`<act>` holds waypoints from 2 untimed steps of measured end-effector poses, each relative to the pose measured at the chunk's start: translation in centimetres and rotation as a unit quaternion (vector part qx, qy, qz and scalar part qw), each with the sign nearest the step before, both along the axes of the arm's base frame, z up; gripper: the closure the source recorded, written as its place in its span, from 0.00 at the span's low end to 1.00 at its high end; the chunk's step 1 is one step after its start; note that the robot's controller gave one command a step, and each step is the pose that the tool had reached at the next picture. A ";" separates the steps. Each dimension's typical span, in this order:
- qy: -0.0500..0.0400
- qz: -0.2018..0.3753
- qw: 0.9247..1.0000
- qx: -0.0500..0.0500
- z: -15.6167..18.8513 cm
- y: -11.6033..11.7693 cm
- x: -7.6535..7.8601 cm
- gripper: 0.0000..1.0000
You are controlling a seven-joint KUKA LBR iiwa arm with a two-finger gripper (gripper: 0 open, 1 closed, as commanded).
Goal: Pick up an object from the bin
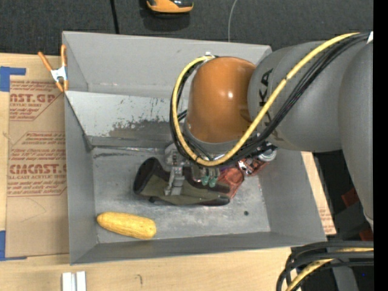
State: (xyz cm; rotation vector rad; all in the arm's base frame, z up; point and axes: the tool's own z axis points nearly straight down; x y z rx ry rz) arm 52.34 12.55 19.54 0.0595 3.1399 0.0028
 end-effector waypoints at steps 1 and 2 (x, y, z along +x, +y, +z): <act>0.000 0.000 1.000 0.000 0.0 0.0 0.0 1.00; -0.001 -0.001 1.000 0.000 10.4 -1.0 1.3 1.00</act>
Offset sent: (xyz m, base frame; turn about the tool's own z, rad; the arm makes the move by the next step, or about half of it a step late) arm 0.0121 -0.0116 0.1041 0.0034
